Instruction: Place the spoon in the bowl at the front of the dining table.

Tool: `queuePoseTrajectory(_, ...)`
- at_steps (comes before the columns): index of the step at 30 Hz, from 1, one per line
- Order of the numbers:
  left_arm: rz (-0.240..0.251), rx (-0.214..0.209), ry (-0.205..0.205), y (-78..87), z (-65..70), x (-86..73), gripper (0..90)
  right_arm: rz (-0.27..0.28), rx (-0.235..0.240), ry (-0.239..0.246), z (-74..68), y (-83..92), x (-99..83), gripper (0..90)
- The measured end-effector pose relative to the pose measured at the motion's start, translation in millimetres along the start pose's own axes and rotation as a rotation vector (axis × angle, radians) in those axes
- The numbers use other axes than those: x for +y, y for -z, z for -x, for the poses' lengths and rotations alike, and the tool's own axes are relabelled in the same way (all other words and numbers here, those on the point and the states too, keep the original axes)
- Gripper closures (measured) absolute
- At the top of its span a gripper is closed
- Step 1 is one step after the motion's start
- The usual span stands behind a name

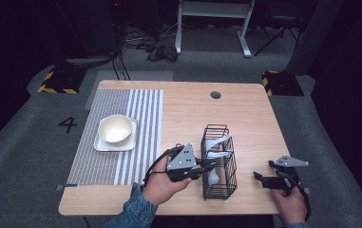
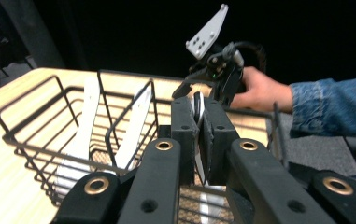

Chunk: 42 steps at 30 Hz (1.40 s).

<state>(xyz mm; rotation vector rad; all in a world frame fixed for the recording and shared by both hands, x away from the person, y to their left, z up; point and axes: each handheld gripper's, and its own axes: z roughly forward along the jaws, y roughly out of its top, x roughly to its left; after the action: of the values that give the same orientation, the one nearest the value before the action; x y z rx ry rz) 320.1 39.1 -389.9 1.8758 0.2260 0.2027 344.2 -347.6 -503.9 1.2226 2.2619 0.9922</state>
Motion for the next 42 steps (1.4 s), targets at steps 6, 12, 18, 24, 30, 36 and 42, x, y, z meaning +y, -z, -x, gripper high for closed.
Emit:
queuePoseTrajectory(6, 0.018, -0.019, 0.007, 4.4, -1.2, 11.5, 85.1, 0.000, 0.000, 0.000, 0.0, 0.0, 0.0, 15.5)
queuePoseTrajectory(12, 0.035, -0.043, 0.001, 9.1, -4.2, 24.6, 85.1, 0.000, 0.000, 0.000, 0.0, 0.0, 0.0, 15.4)
queuePoseTrajectory(18, 0.048, -0.042, -0.004, 14.7, -5.2, 35.1, 85.2, 0.000, 0.000, 0.000, -0.1, 0.0, 0.0, 15.4)
queuePoseTrajectory(24, 0.069, -0.022, 0.008, 25.8, -7.4, 45.0, 85.1, 0.000, -0.001, 0.000, -0.1, 0.0, 0.0, 15.4)
queuePoseTrajectory(30, 0.087, 0.020, 0.021, 36.3, -6.3, 49.9, 85.1, 0.000, -0.001, -0.001, -0.1, 0.0, 0.1, 15.4)
queuePoseTrajectory(36, 0.116, 0.097, 0.053, 55.9, -7.2, 54.1, 85.2, 0.000, -0.001, -0.001, -0.1, 0.0, 0.1, 15.4)
queuePoseTrajectory(42, 0.115, 0.165, 0.056, 72.7, -11.3, 55.5, 85.2, 0.000, -0.004, -0.002, -0.3, -0.3, 0.4, 15.1)
